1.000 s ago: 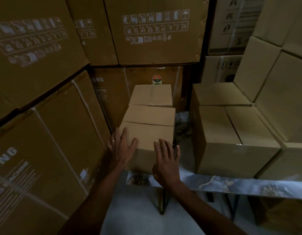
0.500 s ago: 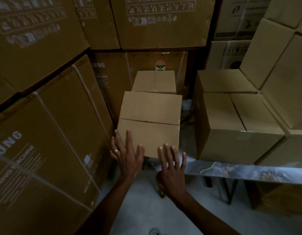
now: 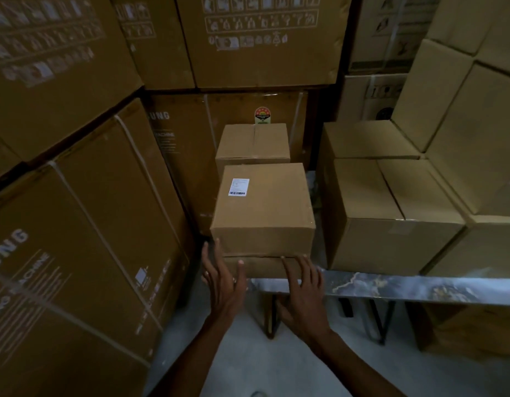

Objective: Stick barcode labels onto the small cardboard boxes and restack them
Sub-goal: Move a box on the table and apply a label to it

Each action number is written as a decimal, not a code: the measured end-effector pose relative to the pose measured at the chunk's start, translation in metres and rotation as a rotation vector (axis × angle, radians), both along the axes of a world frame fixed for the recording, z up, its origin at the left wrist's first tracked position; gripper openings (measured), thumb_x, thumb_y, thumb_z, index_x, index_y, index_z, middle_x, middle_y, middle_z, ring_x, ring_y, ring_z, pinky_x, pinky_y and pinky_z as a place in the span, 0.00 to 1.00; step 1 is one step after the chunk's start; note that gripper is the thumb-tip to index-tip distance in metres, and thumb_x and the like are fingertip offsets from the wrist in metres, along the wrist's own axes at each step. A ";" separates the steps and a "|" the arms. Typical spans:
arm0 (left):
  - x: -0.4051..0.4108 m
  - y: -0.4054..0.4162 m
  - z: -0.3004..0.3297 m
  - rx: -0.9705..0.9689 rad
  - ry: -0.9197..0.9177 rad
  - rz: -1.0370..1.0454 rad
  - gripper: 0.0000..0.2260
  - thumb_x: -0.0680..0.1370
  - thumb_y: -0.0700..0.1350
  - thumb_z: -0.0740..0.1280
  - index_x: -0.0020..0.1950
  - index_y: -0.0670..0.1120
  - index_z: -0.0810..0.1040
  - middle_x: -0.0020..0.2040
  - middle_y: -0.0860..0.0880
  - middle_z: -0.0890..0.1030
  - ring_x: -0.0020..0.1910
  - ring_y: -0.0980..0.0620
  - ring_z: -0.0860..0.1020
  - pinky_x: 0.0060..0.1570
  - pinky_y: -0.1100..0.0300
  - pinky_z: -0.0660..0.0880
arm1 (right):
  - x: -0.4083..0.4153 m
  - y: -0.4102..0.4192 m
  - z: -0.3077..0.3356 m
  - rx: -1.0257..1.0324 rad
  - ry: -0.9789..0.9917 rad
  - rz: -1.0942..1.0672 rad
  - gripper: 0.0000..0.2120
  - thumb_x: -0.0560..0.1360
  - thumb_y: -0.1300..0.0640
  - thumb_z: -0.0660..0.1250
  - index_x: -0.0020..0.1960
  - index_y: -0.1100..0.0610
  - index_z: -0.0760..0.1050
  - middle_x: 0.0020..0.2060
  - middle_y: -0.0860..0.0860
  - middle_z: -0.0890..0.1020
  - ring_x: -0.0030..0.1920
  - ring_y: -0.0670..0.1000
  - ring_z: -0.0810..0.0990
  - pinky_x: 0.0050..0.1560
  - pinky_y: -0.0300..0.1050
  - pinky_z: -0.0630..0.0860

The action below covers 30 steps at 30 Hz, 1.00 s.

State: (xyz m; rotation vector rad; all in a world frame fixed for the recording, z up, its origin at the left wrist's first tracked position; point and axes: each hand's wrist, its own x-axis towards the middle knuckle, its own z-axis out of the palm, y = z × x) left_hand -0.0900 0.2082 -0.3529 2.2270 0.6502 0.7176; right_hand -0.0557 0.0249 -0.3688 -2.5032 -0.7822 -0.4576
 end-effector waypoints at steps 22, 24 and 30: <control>0.007 -0.042 0.026 0.175 0.025 -0.141 0.42 0.71 0.53 0.69 0.82 0.50 0.57 0.83 0.47 0.53 0.78 0.40 0.58 0.75 0.41 0.61 | 0.111 -0.003 0.069 0.151 0.057 0.278 0.21 0.82 0.49 0.56 0.73 0.52 0.72 0.74 0.49 0.70 0.76 0.49 0.65 0.78 0.57 0.57; 0.004 -0.052 0.028 0.159 0.040 -0.152 0.40 0.73 0.57 0.64 0.83 0.50 0.56 0.83 0.48 0.54 0.77 0.41 0.59 0.74 0.42 0.61 | 0.122 -0.011 0.070 0.168 0.088 0.296 0.21 0.82 0.49 0.54 0.72 0.51 0.72 0.74 0.48 0.71 0.76 0.47 0.65 0.79 0.56 0.54; 0.020 -0.014 0.044 0.151 -0.062 -0.159 0.28 0.80 0.55 0.55 0.80 0.54 0.64 0.80 0.53 0.64 0.74 0.45 0.63 0.70 0.38 0.65 | 0.122 0.000 0.085 0.209 0.169 0.194 0.22 0.80 0.46 0.52 0.66 0.53 0.76 0.67 0.51 0.77 0.70 0.52 0.72 0.77 0.58 0.59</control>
